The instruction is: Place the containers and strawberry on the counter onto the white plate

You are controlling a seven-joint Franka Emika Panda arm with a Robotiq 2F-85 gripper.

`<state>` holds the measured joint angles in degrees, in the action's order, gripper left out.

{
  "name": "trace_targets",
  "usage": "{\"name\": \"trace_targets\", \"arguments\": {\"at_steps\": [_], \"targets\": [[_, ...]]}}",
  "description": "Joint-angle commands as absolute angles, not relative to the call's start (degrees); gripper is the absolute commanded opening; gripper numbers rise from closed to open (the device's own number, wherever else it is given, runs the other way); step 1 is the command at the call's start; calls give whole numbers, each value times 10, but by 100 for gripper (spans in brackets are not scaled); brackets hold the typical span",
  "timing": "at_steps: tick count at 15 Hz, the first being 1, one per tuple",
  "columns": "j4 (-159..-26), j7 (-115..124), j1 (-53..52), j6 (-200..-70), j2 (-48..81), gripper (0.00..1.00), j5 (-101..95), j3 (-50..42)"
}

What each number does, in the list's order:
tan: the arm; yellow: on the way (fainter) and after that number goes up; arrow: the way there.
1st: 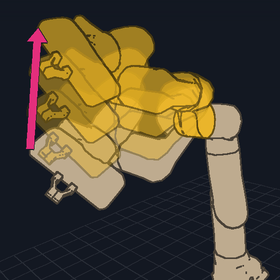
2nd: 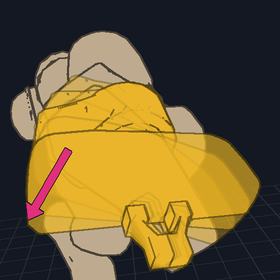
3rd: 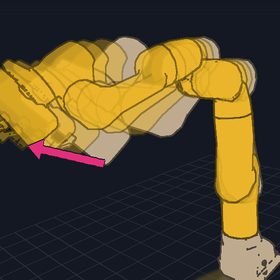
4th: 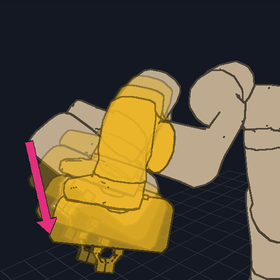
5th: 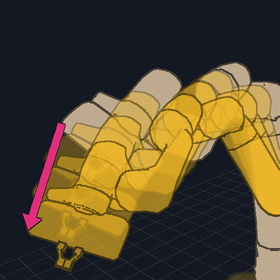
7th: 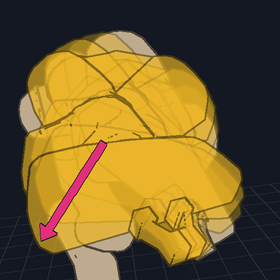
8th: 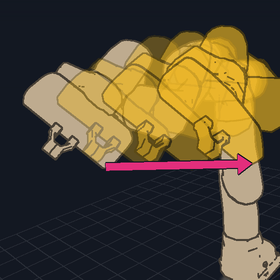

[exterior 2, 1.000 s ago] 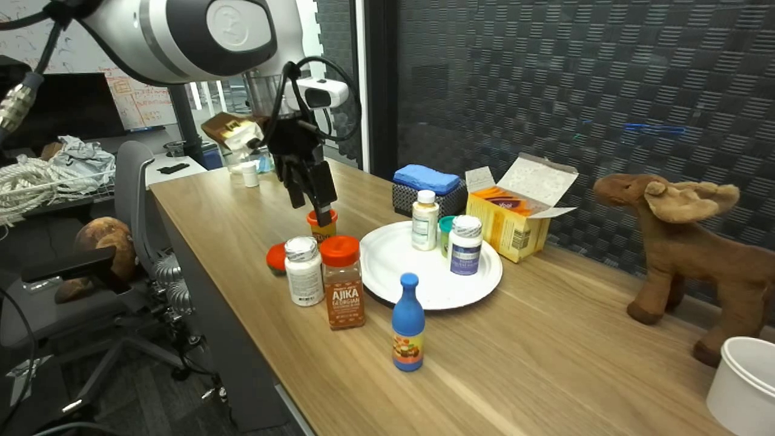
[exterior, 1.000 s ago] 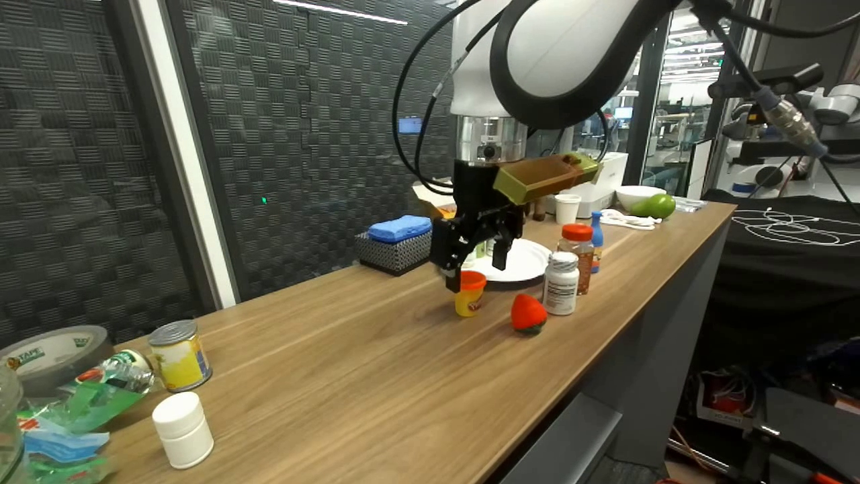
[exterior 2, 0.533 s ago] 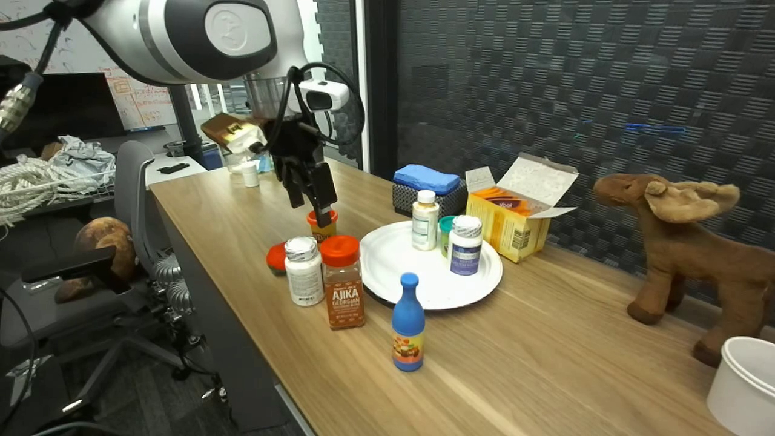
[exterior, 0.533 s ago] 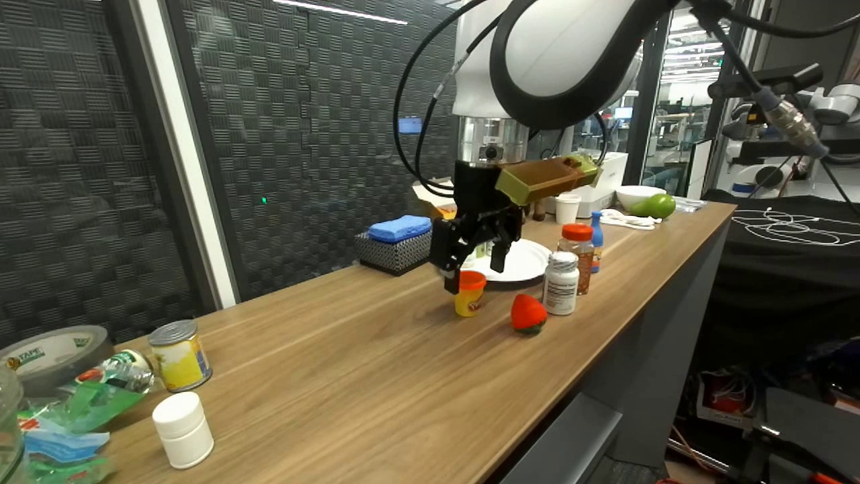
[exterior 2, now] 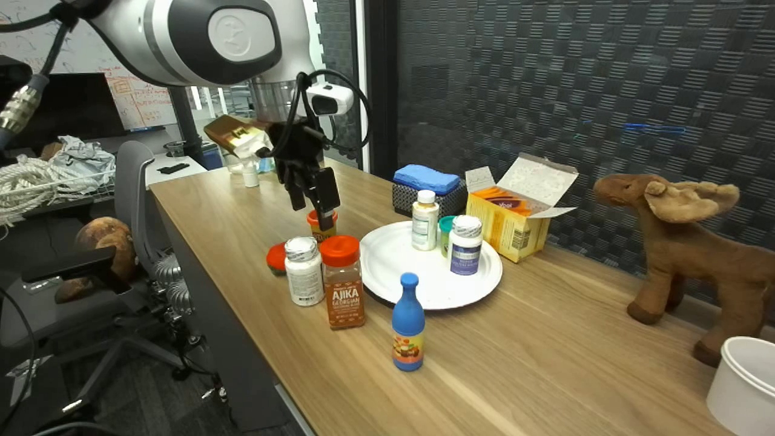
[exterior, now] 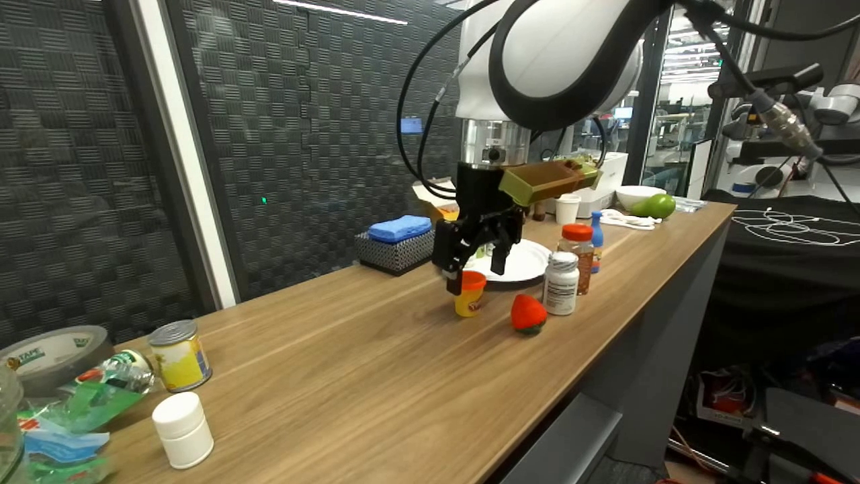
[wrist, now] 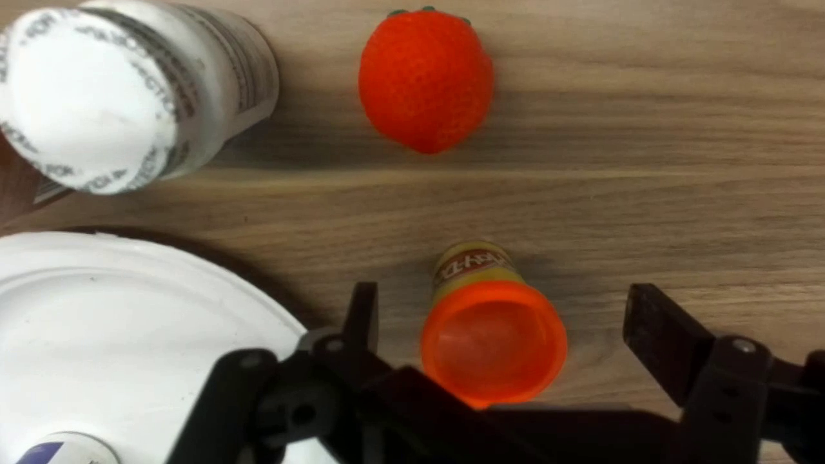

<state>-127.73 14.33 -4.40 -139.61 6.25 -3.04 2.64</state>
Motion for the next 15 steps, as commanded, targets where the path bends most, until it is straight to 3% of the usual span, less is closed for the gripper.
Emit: {"name": "trace_targets", "arguments": {"at_steps": [1,5,7,15], "targets": [[-1268,119,-41,-1409,71,71,-15,27],[-1263,110,-41,-1414,82,38,-14,28],[-1262,110,-41,-1417,82,27,-17,27],[-1261,138,-44,-1437,46,27,-58,17]]}}
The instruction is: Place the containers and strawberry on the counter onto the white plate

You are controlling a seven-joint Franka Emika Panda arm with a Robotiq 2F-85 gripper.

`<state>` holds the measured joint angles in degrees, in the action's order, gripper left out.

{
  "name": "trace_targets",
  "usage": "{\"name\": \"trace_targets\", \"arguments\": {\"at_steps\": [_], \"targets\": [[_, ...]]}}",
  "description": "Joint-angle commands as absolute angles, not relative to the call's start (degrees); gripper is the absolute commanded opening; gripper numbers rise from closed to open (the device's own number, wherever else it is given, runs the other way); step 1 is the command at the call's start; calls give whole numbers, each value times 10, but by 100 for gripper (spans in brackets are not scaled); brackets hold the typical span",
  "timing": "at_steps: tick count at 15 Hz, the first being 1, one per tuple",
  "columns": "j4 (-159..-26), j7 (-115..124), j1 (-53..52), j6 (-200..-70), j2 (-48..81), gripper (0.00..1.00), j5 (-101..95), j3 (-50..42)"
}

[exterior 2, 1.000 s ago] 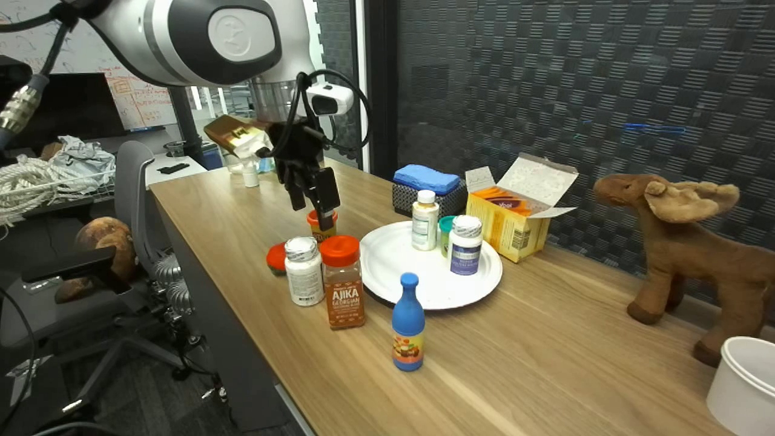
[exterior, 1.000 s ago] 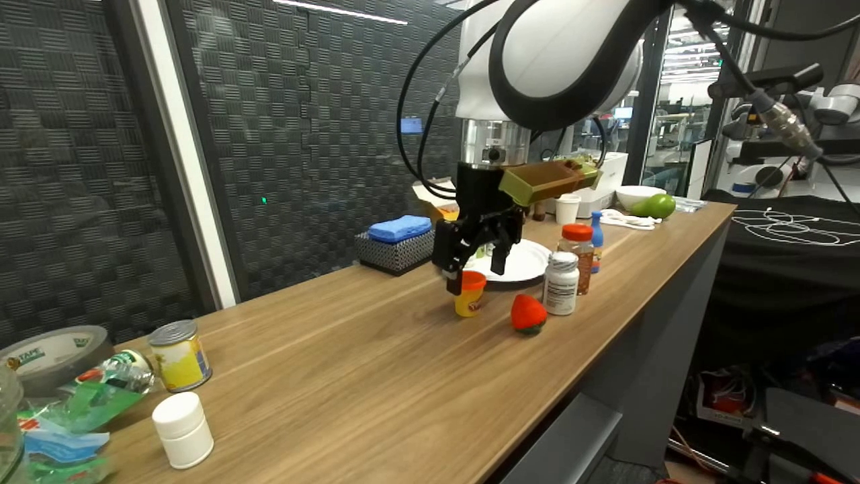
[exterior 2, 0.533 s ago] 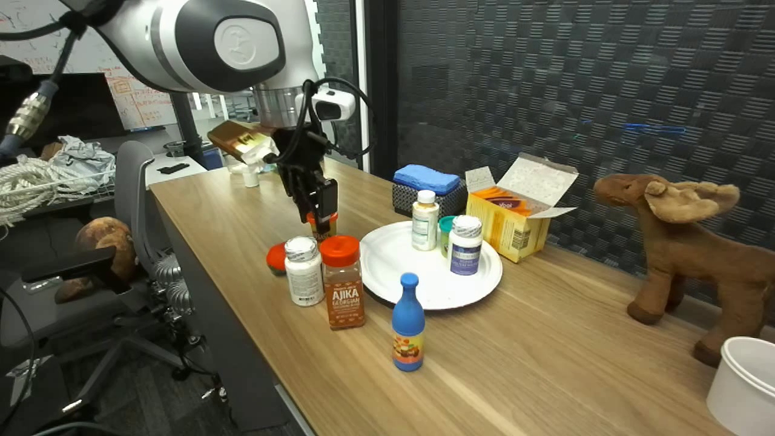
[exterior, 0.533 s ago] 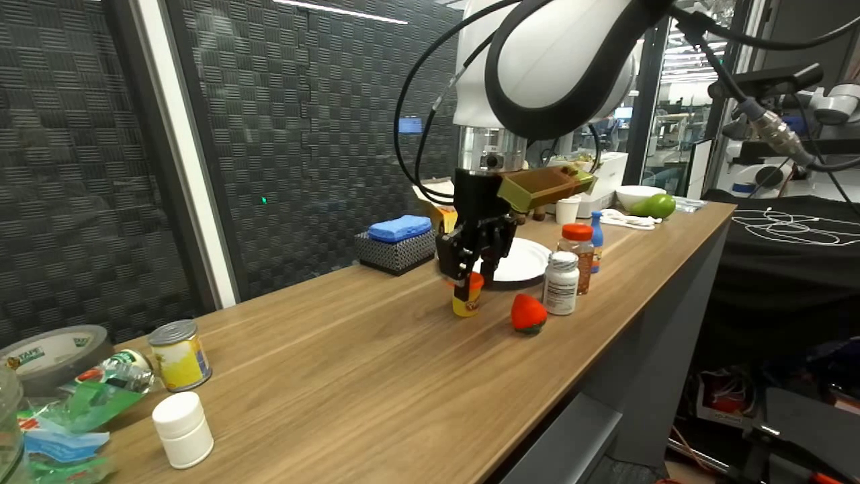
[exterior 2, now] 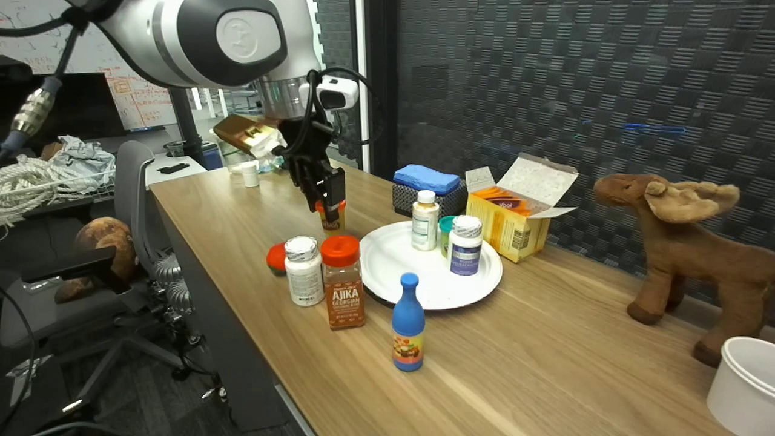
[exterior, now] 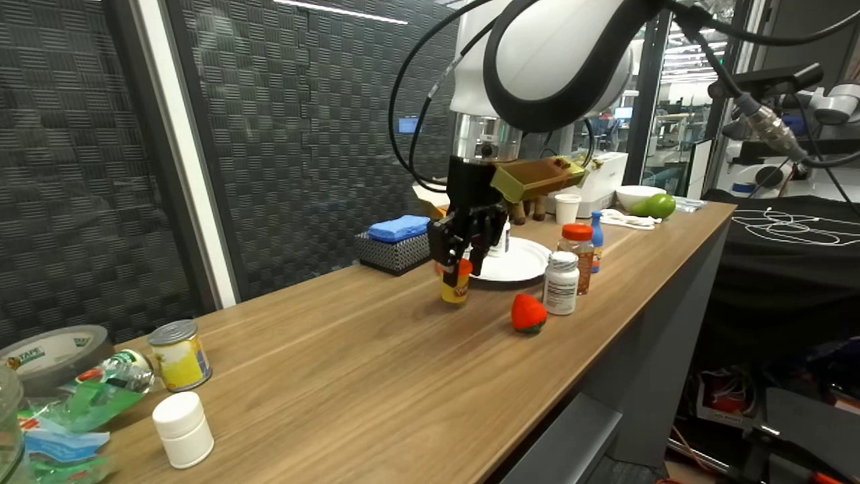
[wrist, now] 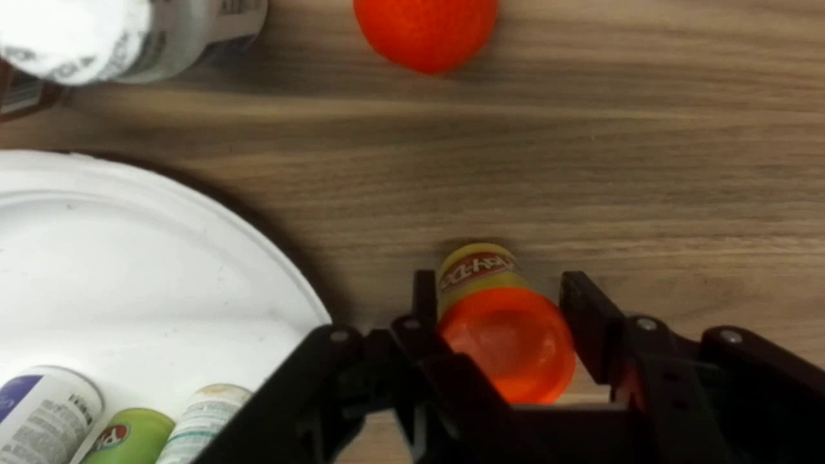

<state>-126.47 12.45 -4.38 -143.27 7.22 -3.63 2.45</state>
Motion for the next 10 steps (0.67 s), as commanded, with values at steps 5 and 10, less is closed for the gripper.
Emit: {"name": "trace_targets", "arguments": {"at_steps": [5,10], "targets": [[-1261,153,-28,-1435,20,27,-107,-4],[-1247,153,-6,-1437,33,27,-109,-21]]}}
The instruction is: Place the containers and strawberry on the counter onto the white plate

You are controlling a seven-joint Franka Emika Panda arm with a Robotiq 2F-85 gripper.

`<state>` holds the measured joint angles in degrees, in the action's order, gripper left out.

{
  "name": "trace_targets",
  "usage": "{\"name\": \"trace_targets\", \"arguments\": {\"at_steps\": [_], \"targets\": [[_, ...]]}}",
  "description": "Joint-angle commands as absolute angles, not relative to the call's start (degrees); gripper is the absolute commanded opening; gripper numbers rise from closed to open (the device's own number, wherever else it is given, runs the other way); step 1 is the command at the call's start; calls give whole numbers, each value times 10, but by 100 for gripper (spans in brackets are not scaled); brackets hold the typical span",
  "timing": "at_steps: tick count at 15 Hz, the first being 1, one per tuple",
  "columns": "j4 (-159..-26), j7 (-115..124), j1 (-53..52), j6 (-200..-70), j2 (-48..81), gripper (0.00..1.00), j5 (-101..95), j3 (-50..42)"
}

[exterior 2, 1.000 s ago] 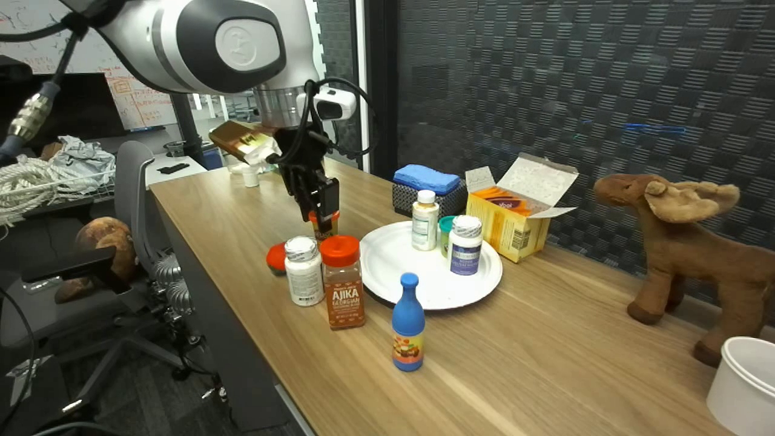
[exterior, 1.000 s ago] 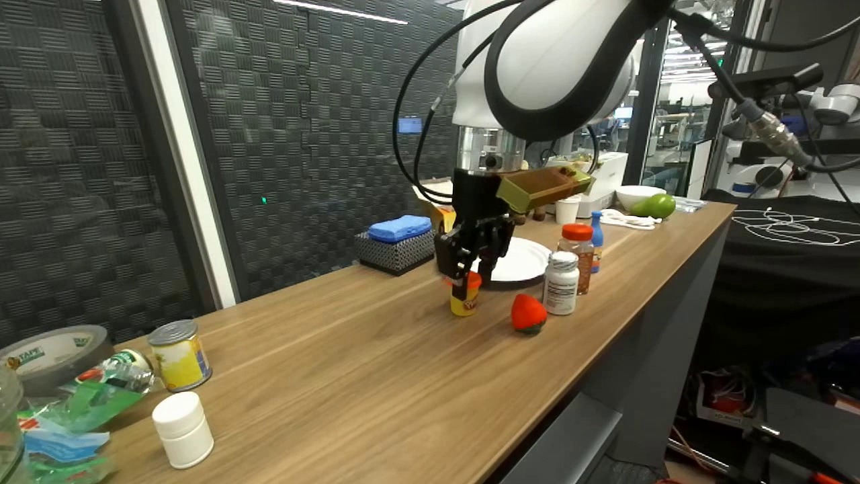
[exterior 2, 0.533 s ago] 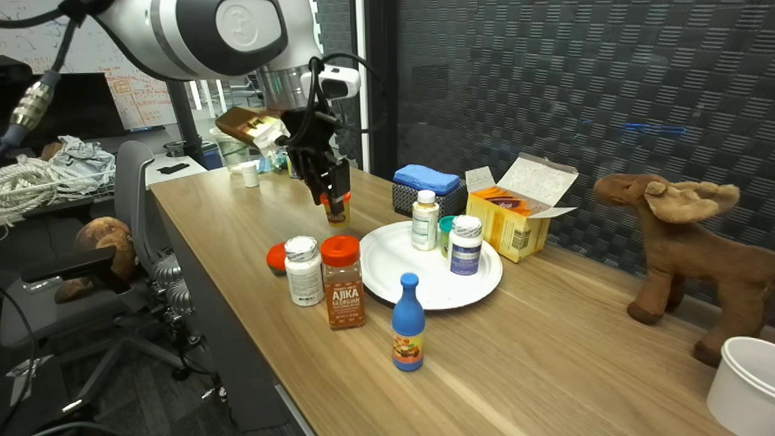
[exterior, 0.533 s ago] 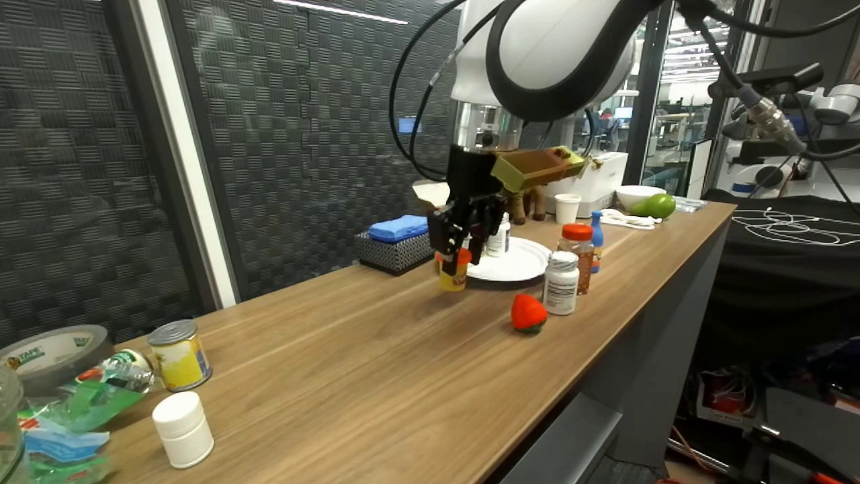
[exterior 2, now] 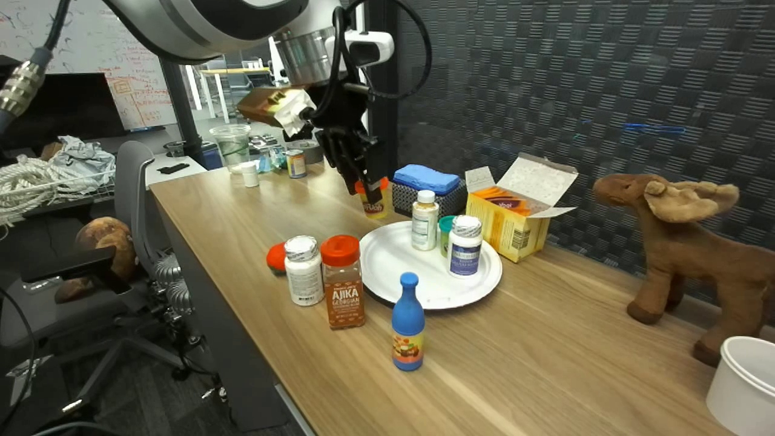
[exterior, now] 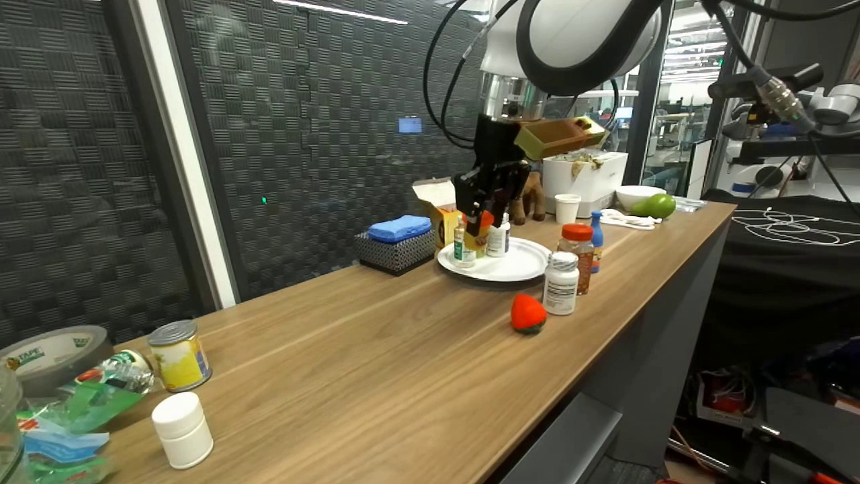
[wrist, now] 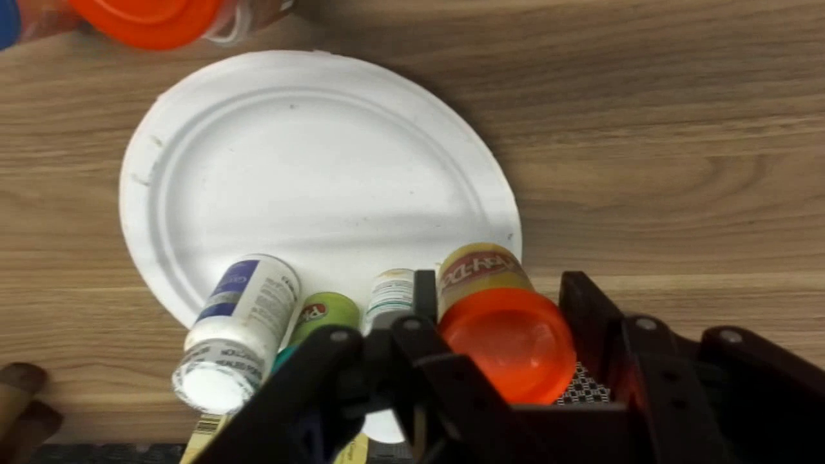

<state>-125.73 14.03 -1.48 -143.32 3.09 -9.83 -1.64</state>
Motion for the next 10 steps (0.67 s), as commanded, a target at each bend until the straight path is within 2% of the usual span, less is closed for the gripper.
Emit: {"name": "trace_targets", "arguments": {"at_steps": [1,10], "targets": [[-1244,151,-3,-1433,36,27,-105,-22],[-1218,145,8,-1422,84,27,-80,-28]]}}
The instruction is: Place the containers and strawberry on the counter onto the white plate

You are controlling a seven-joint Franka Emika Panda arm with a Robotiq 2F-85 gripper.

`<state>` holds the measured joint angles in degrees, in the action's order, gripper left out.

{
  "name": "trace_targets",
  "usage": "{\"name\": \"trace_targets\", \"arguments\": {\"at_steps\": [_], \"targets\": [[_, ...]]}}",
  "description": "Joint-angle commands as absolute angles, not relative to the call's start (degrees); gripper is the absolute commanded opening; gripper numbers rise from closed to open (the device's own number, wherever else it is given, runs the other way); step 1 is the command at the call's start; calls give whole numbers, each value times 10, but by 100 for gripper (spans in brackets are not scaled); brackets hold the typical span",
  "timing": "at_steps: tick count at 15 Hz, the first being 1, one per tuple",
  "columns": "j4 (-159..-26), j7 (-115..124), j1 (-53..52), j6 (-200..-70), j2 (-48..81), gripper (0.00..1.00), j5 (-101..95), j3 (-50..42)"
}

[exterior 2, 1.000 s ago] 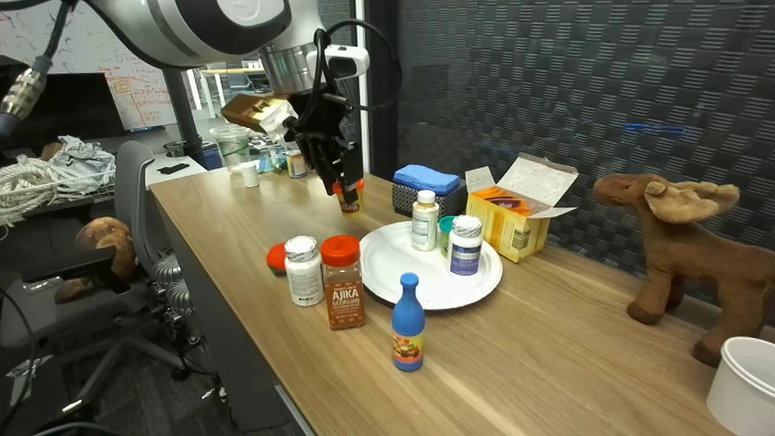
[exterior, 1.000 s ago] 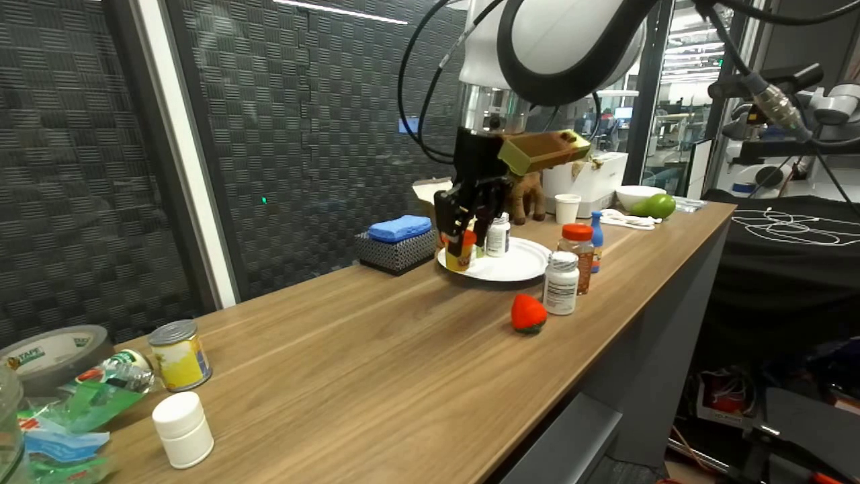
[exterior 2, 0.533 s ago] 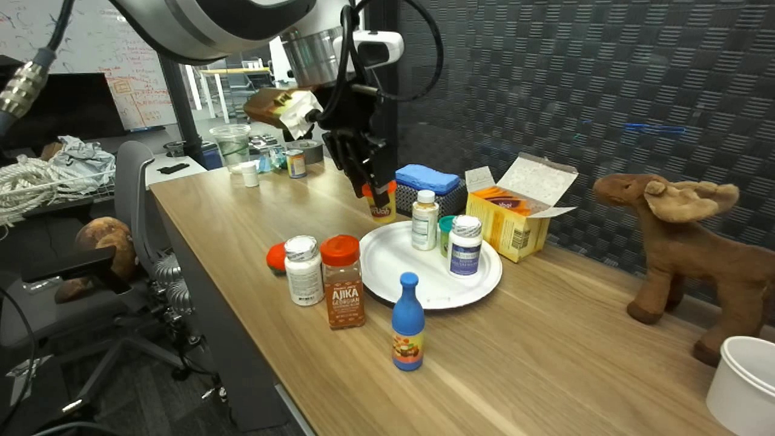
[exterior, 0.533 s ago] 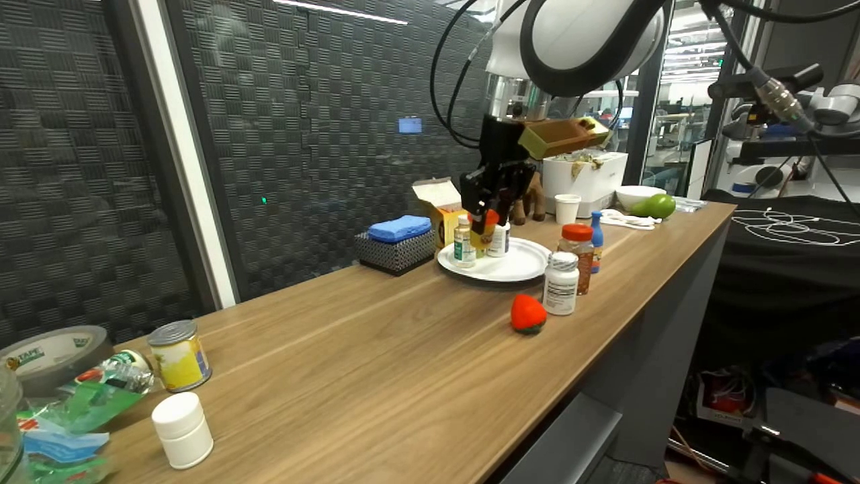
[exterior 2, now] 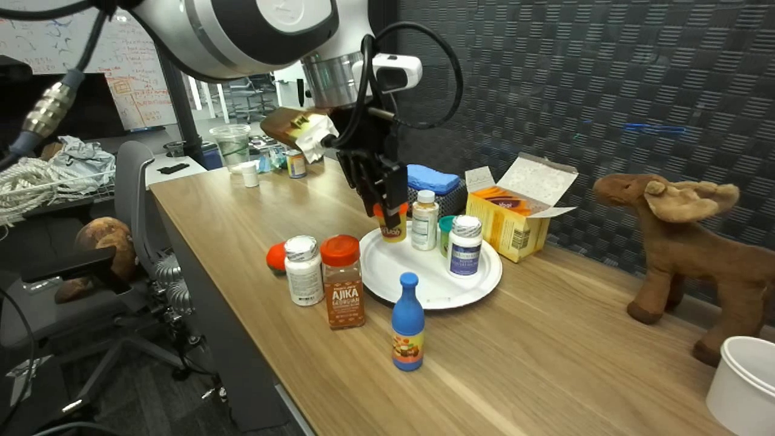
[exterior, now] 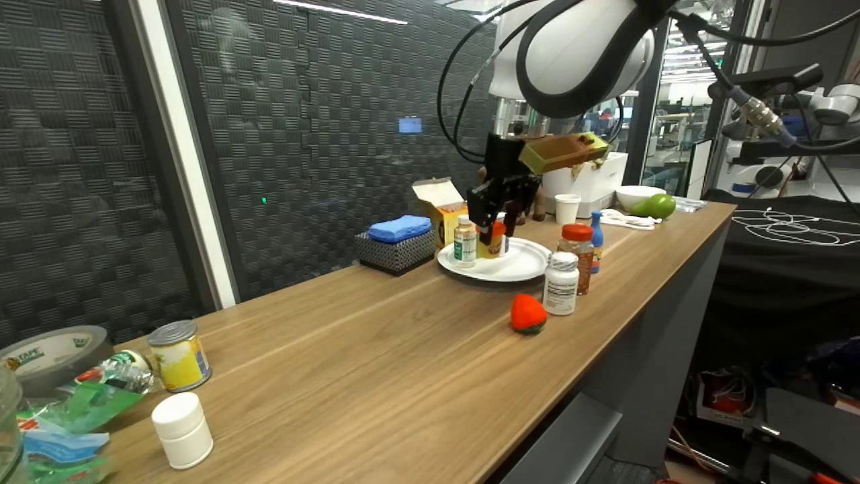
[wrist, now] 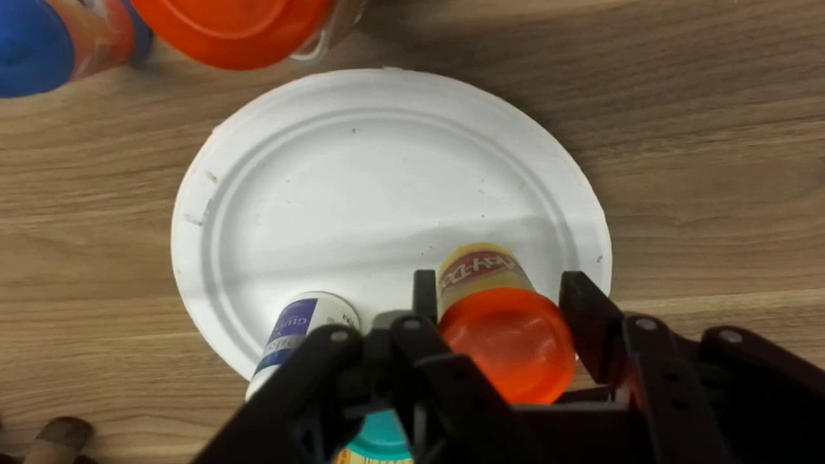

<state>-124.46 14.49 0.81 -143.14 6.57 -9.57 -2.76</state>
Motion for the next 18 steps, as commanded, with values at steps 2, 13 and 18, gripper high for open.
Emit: {"name": "trace_targets", "arguments": {"at_steps": [2,13,18], "targets": [[-1209,142,7,-1423,99,27,-69,-27],[-1184,139,3,-1415,134,77,-39,-28],[-1206,188,-8,-1412,87,100,-95,-48]]}}
